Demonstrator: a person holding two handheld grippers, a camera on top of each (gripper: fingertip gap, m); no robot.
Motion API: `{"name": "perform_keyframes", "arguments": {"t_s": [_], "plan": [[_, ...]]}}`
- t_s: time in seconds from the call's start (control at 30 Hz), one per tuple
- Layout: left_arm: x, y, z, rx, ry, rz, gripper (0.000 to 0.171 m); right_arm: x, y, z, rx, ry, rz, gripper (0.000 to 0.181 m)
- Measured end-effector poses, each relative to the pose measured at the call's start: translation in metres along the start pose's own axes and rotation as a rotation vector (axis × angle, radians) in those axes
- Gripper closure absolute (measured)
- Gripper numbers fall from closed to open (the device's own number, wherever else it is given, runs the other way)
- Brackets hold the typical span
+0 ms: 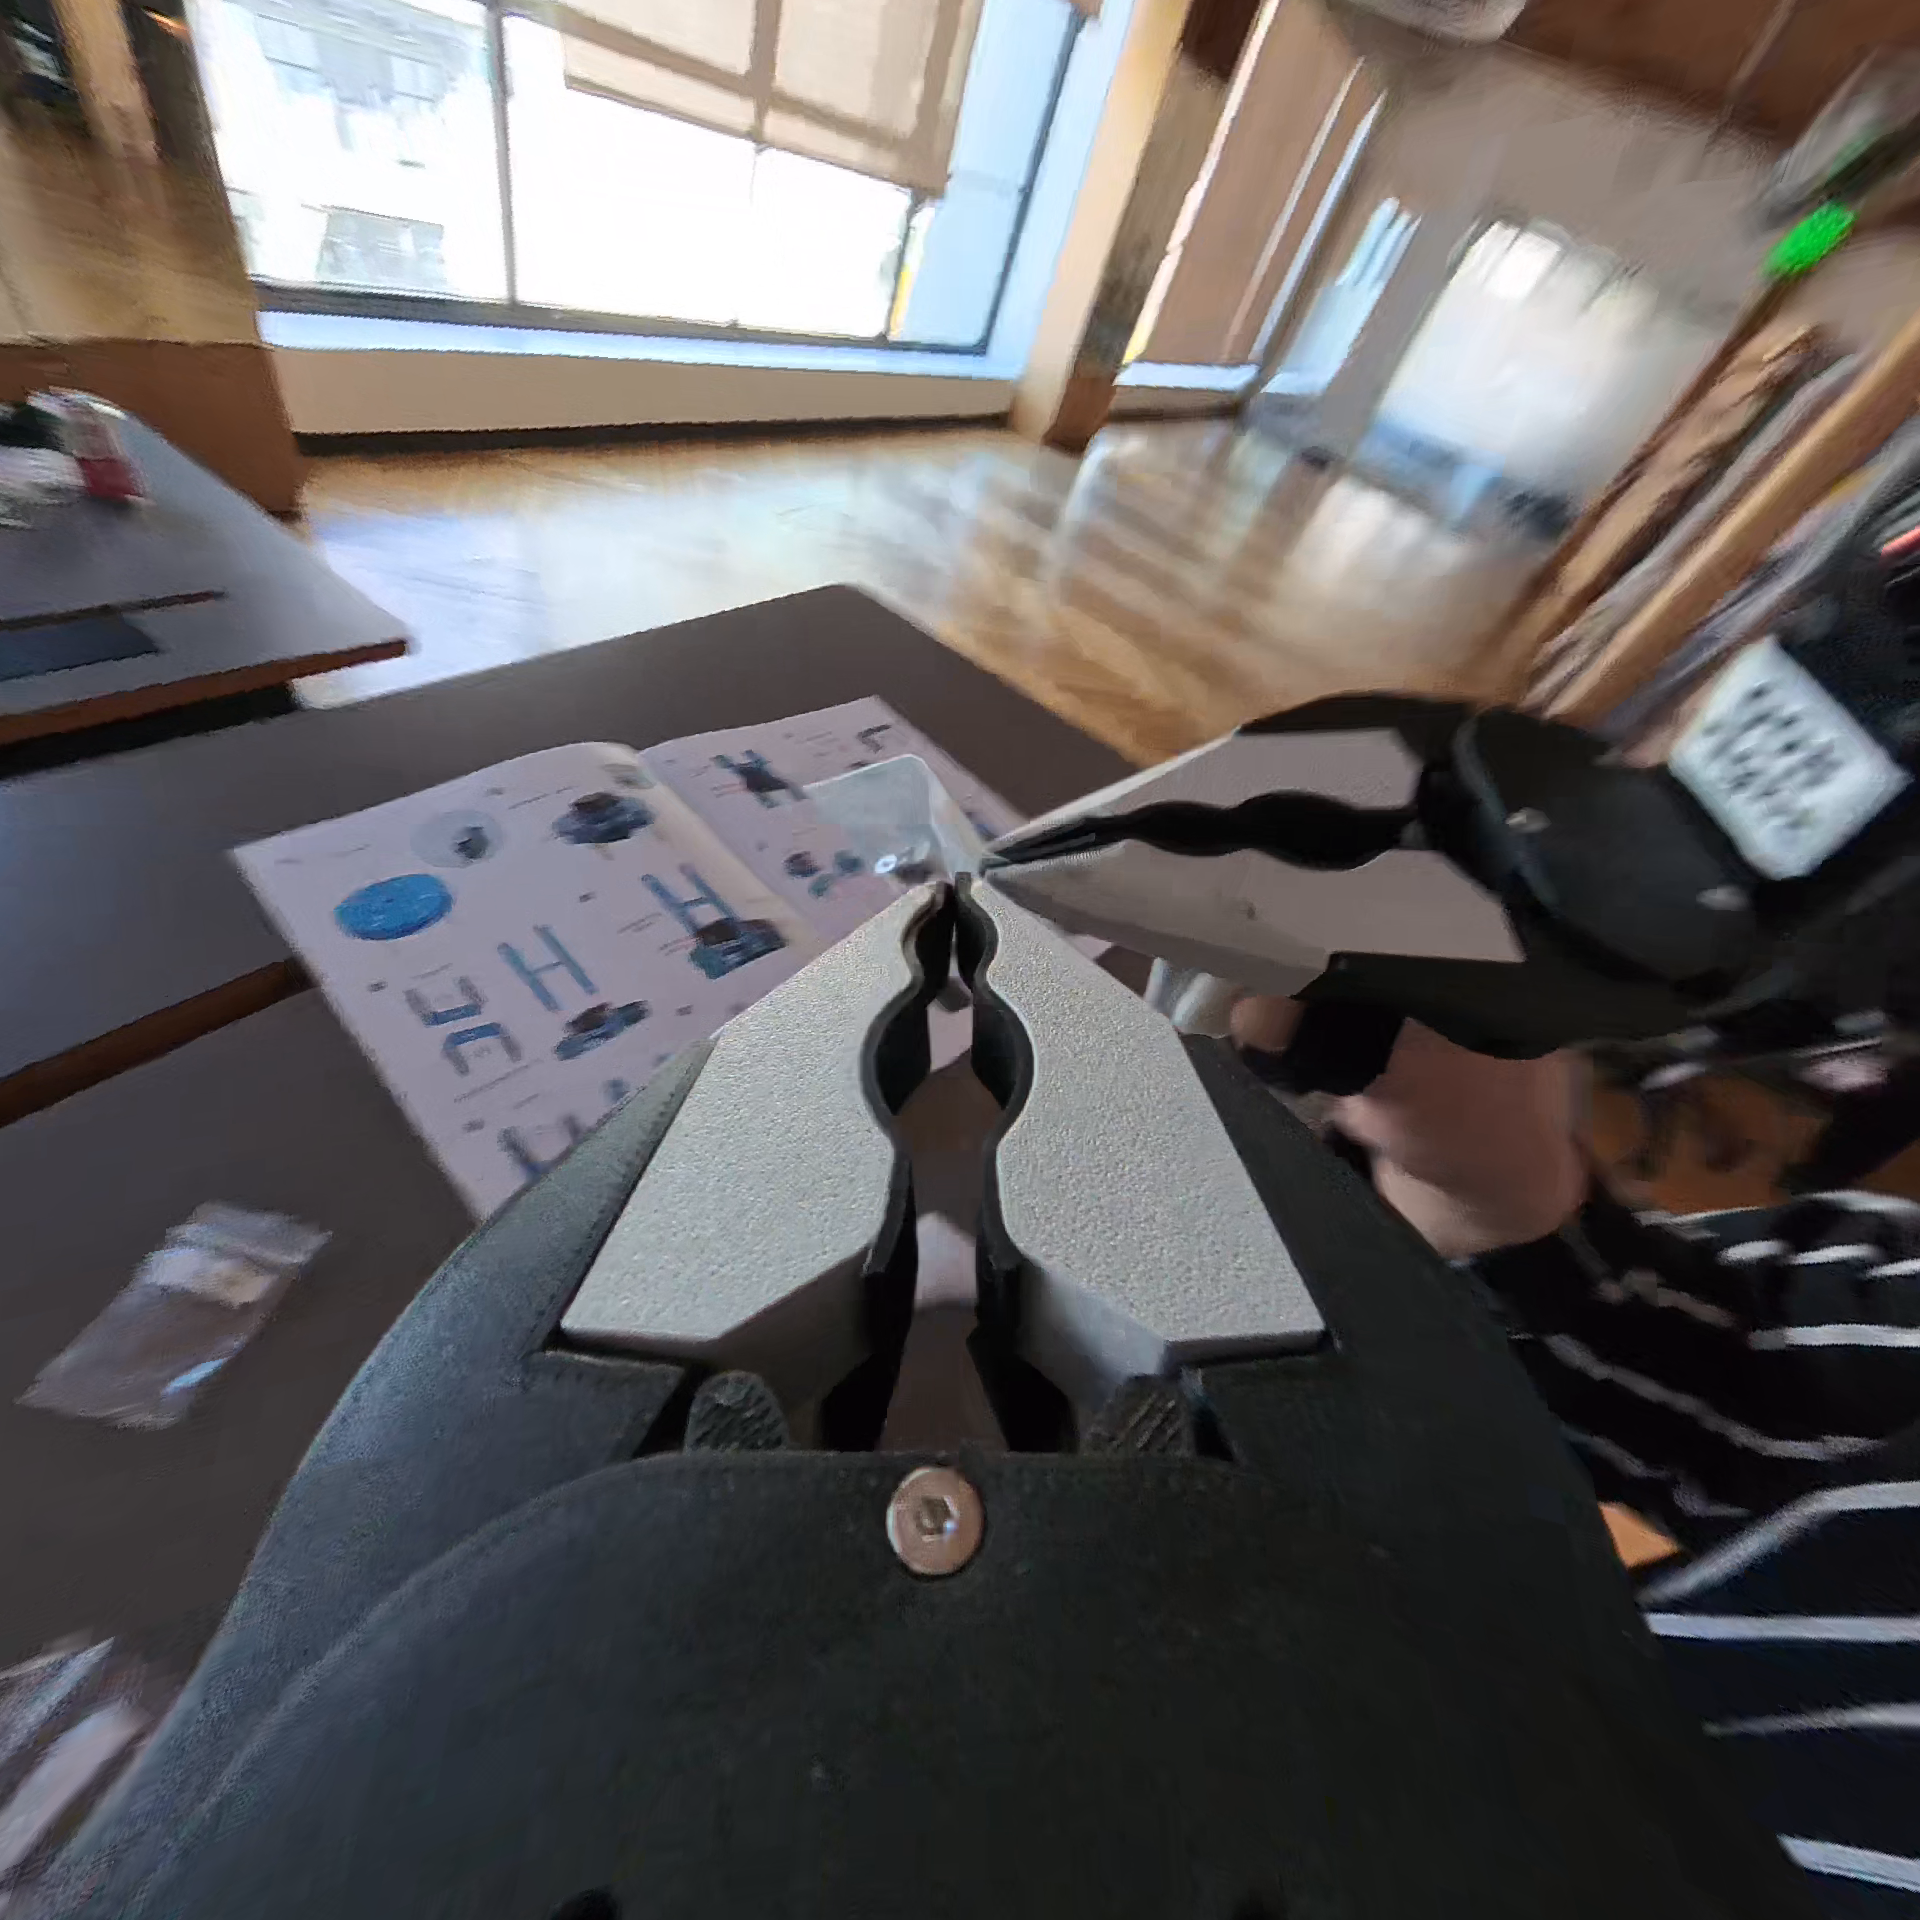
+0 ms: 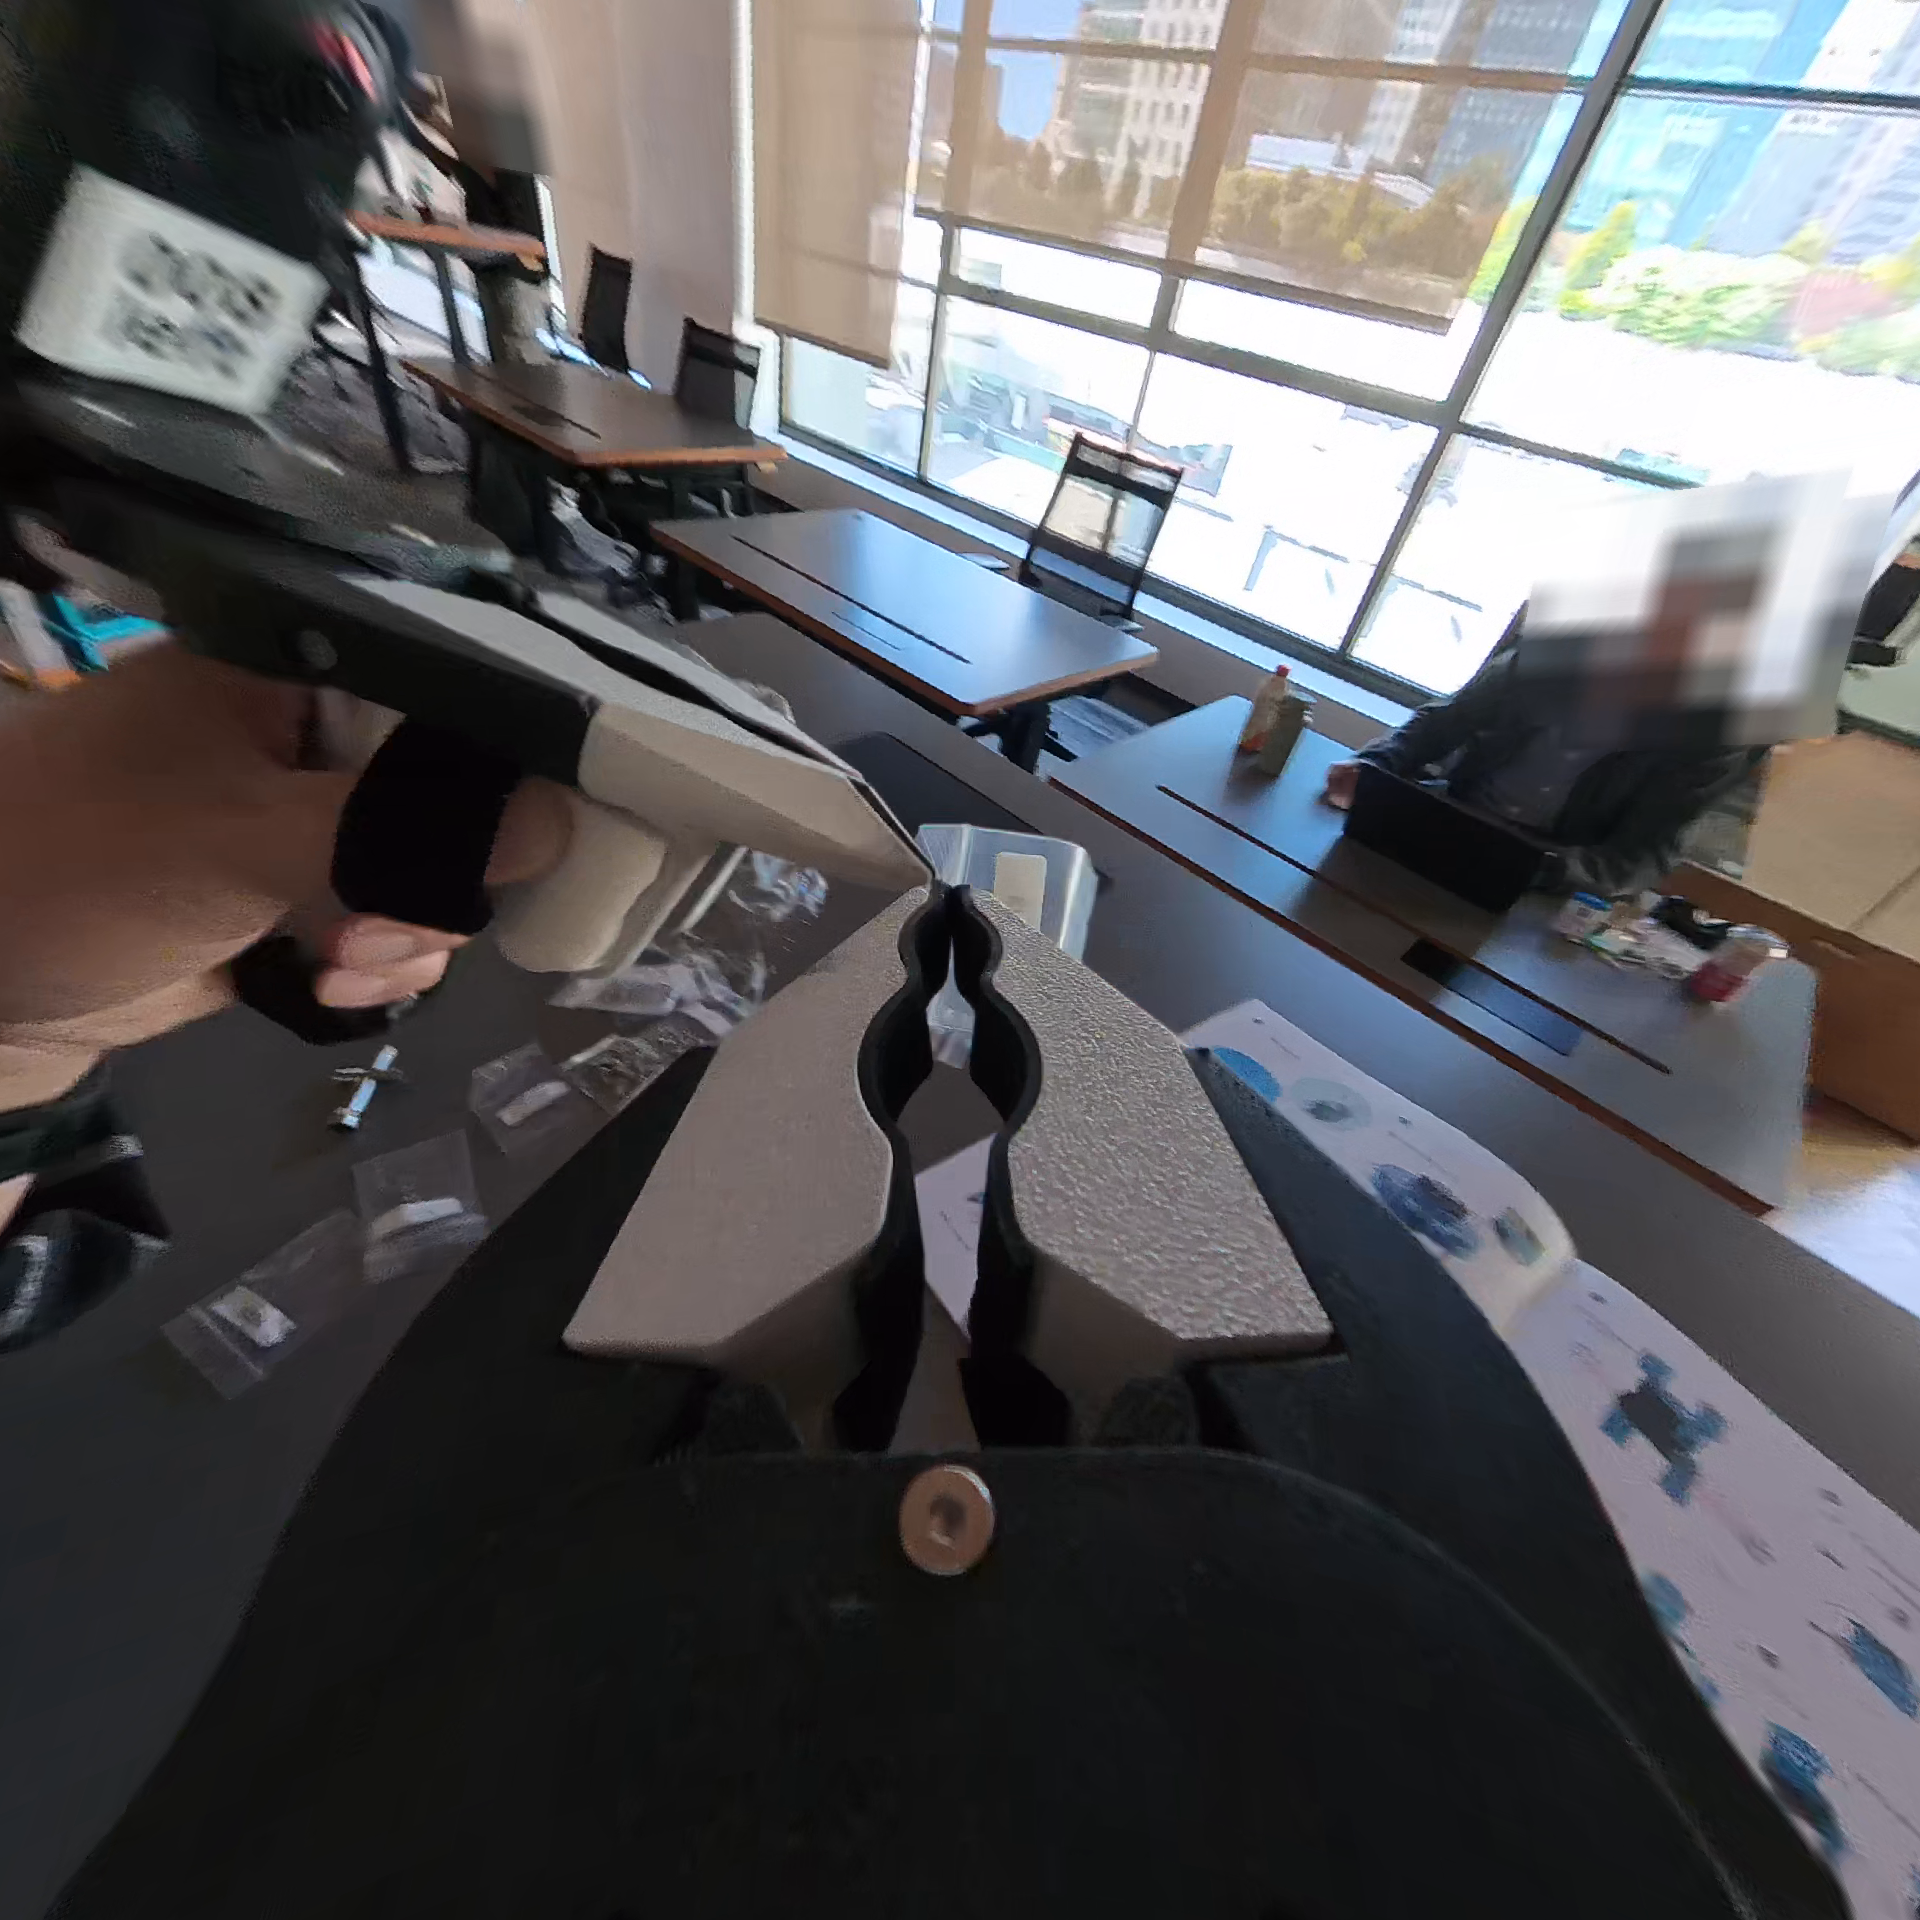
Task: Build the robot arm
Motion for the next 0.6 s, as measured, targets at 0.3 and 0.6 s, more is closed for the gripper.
{"name": "perform_keyframes", "arguments": {"t_s": [0.3, 0.6], "plan": [[0.0021, -0.0003, 0.0070, 0.195, 0.082, -0.161, 0.157, 0.0014, -0.0022, 0.0053, -0.073, 0.055, 0.046, 0.181], [0.0042, -0.0004, 0.0088, 0.194, 0.093, -0.154, 0.158, 0.0028, 0.0001, 0.0081, -0.156, 0.090, 0.066, 0.181]]}}
Point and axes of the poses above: each gripper's, where its closed fingertips meet, x back along the fingers, z out of its top, y = z × x across the jaws, the point moved 4 cm from there along x, back along the fingers, and after that the axes turned 8 degrees about y, right-handed, at the moved point
